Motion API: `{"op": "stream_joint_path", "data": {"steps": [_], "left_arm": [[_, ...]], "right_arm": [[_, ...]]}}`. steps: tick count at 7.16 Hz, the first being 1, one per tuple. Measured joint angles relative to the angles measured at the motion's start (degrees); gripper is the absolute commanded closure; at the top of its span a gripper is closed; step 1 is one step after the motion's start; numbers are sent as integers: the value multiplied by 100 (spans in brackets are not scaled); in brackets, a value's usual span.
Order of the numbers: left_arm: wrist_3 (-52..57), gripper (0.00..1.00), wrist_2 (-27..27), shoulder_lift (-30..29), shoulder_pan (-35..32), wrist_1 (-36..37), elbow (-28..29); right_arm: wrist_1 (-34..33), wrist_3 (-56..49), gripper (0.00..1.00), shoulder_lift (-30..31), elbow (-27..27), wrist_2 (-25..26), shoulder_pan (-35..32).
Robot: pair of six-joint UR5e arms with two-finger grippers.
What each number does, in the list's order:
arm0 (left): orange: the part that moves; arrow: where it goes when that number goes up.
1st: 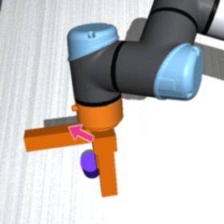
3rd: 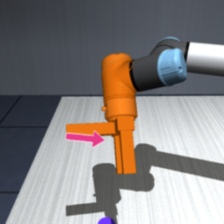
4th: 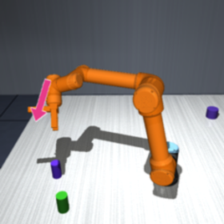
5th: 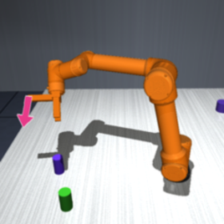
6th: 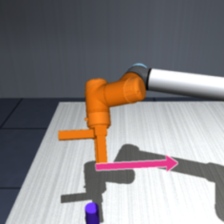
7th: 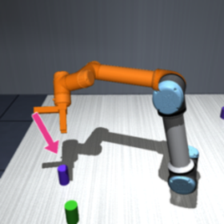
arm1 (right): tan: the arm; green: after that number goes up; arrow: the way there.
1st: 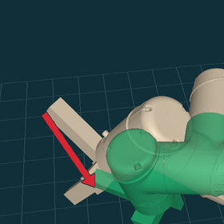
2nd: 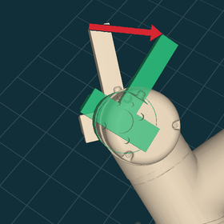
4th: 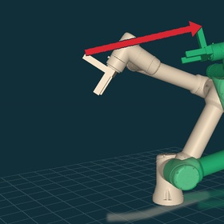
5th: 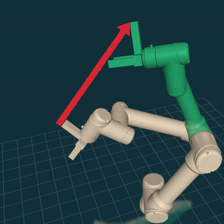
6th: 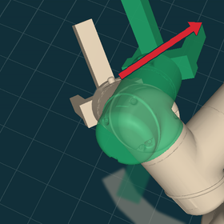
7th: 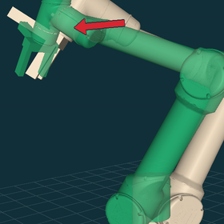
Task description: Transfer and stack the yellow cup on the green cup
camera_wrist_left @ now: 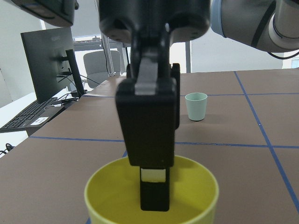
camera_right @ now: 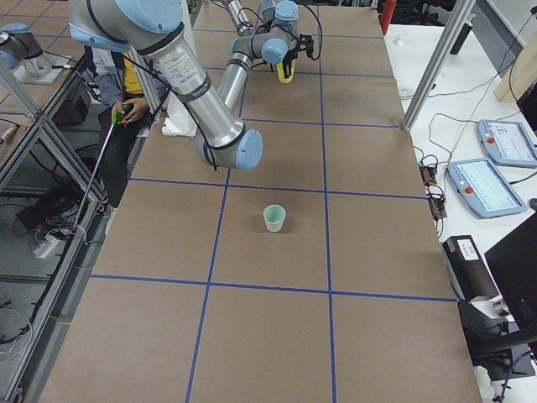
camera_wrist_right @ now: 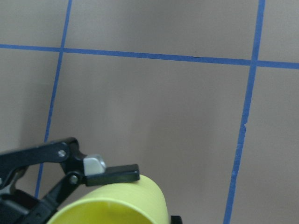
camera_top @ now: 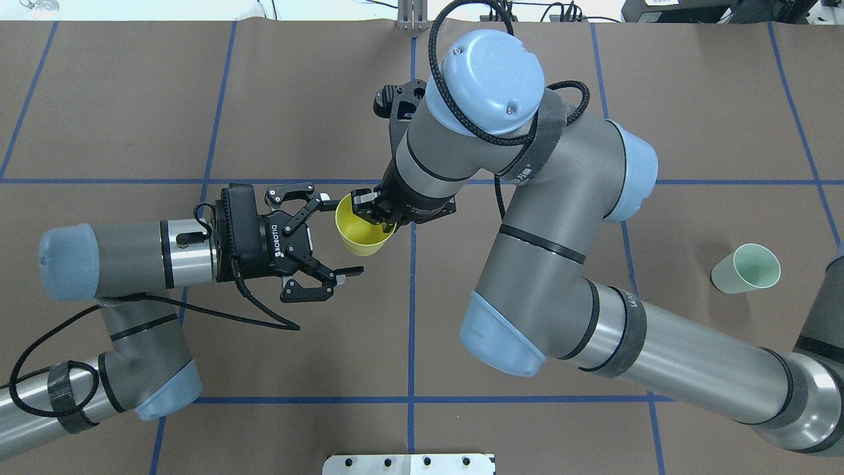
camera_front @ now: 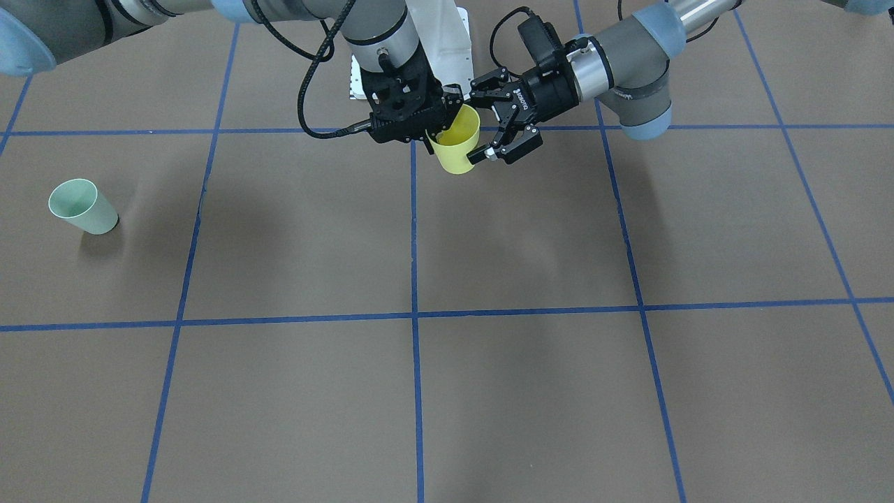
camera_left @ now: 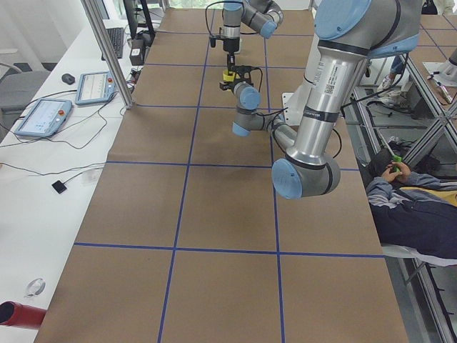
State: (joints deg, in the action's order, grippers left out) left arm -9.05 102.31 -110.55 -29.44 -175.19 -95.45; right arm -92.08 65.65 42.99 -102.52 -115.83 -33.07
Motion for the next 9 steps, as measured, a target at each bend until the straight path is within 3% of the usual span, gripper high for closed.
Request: {"op": "stream_joint_path", "data": {"steps": [3,6,9], "left_arm": [[0,0,-25,9,-1,16,17],[-8,0,-824,110,-31,171,-6],[-13,0,-1008,413,-478,1279,-70]], "right_arm": [[-15,-13,100,438,-216,-32,-434],[-43,-574,100,1036,-317,-85,-1192],[-40,-1326,100,1564,-384,-229,-1815]]}}
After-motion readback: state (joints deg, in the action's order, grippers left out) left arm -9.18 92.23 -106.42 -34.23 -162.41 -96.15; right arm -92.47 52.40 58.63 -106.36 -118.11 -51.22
